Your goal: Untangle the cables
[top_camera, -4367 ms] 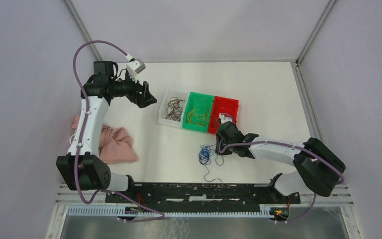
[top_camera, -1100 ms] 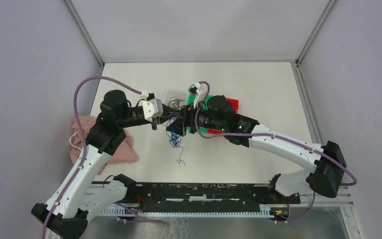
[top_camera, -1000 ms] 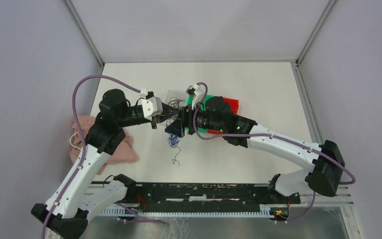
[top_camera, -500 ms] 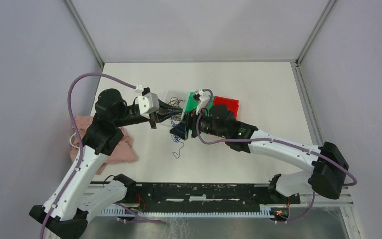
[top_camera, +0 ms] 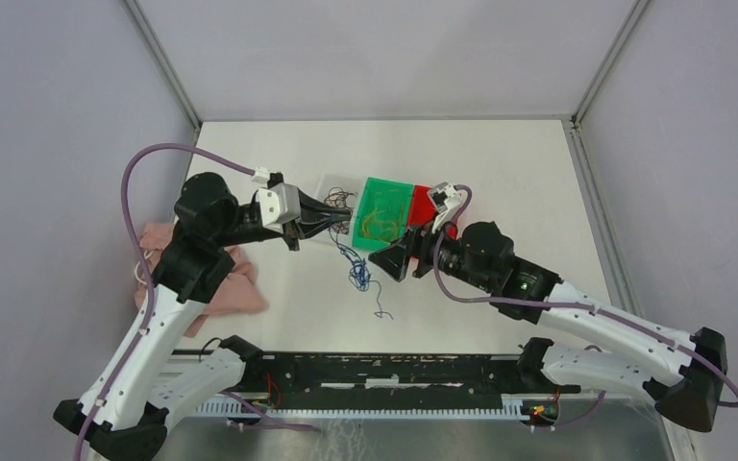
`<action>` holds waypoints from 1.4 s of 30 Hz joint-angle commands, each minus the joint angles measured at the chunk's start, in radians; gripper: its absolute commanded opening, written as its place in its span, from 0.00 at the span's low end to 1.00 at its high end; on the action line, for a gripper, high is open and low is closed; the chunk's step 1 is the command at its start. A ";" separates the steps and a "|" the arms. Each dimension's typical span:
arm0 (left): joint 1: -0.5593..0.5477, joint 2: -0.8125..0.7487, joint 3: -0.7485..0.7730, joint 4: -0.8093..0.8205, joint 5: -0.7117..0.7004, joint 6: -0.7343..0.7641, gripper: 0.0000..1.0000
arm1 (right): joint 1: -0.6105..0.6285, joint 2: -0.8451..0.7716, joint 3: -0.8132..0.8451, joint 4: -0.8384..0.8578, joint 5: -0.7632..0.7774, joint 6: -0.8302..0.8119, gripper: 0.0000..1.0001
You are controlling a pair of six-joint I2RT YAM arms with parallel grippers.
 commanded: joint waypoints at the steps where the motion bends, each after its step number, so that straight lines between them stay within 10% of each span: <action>1: -0.004 -0.004 0.045 0.045 0.023 -0.033 0.03 | -0.006 -0.061 0.075 -0.085 0.062 -0.051 0.82; 42: -0.014 0.040 0.128 0.079 0.027 -0.110 0.03 | -0.006 0.503 0.229 0.366 -0.104 0.202 0.81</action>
